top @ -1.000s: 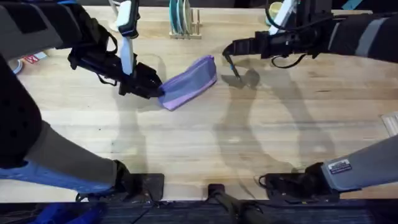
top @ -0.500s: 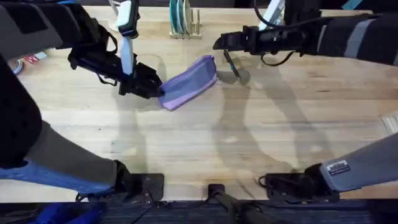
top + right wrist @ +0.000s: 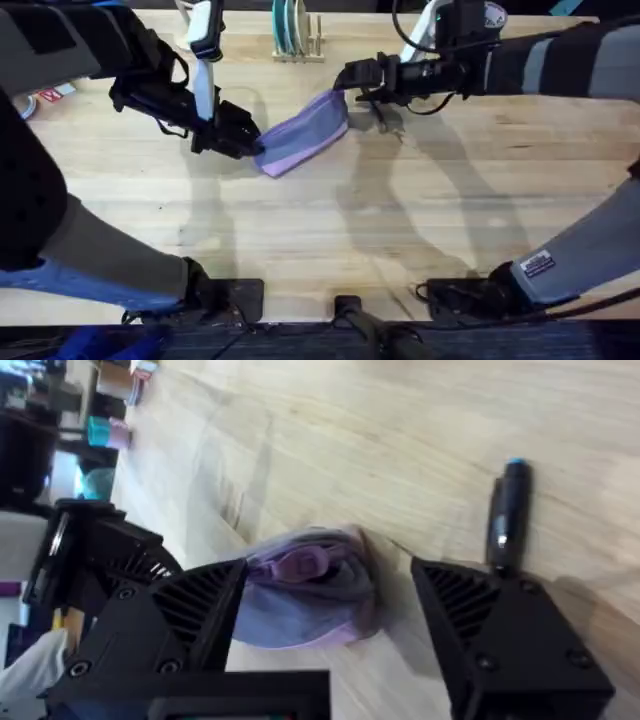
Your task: Unzip the bag, pick up the pens from the table one at a time and place them inside, then zip the bag closed.
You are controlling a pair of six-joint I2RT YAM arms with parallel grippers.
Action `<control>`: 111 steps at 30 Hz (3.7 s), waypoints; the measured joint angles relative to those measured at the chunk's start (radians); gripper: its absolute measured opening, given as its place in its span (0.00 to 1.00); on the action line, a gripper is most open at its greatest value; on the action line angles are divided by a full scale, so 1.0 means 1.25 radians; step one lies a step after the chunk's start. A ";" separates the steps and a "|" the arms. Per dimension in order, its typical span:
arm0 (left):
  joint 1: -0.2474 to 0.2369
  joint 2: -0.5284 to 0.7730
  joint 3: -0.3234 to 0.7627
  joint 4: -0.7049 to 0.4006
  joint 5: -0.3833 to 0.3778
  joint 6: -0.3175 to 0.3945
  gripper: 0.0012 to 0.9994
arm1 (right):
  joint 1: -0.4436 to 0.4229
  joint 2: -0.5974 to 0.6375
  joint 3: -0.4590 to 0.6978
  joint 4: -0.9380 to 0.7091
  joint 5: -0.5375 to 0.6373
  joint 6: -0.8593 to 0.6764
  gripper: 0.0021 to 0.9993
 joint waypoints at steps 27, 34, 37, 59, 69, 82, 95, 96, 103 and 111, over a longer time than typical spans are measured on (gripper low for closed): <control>0.000 0.000 0.000 0.002 0.002 -0.002 0.04 | 0.034 0.022 0.001 0.048 -0.029 0.061 0.33; 0.000 0.000 0.000 0.003 0.004 -0.002 0.04 | 0.040 0.022 0.001 0.079 -0.039 0.061 0.04; 0.000 0.000 0.000 0.003 0.004 -0.002 0.04 | 0.040 0.022 0.001 0.080 -0.039 0.061 0.04; -0.001 0.000 0.000 0.012 0.017 -0.002 0.04 | 0.042 -0.098 0.000 0.054 -0.011 0.019 0.03; -0.001 0.000 0.000 0.004 0.002 -0.002 0.04 | 0.083 -0.122 0.000 0.054 0.029 0.012 0.03; 0.003 0.000 -0.002 -0.014 -0.065 -0.002 0.04 | 0.236 -0.145 0.073 0.018 0.098 -0.013 0.03; 0.003 0.000 -0.014 -0.017 -0.114 -0.002 0.04 | 0.381 -0.166 0.106 0.017 0.114 -0.037 0.03; 0.003 0.000 -0.014 -0.016 -0.114 -0.002 0.04 | 0.383 -0.166 0.111 0.010 0.114 -0.039 0.03; 0.003 0.000 -0.014 -0.013 -0.117 -0.002 0.04 | 0.384 -0.167 0.199 -0.191 0.125 -0.088 0.03; 0.003 0.000 -0.014 -0.005 -0.099 -0.002 0.04 | 0.391 -0.229 0.243 -0.347 0.231 -0.171 0.03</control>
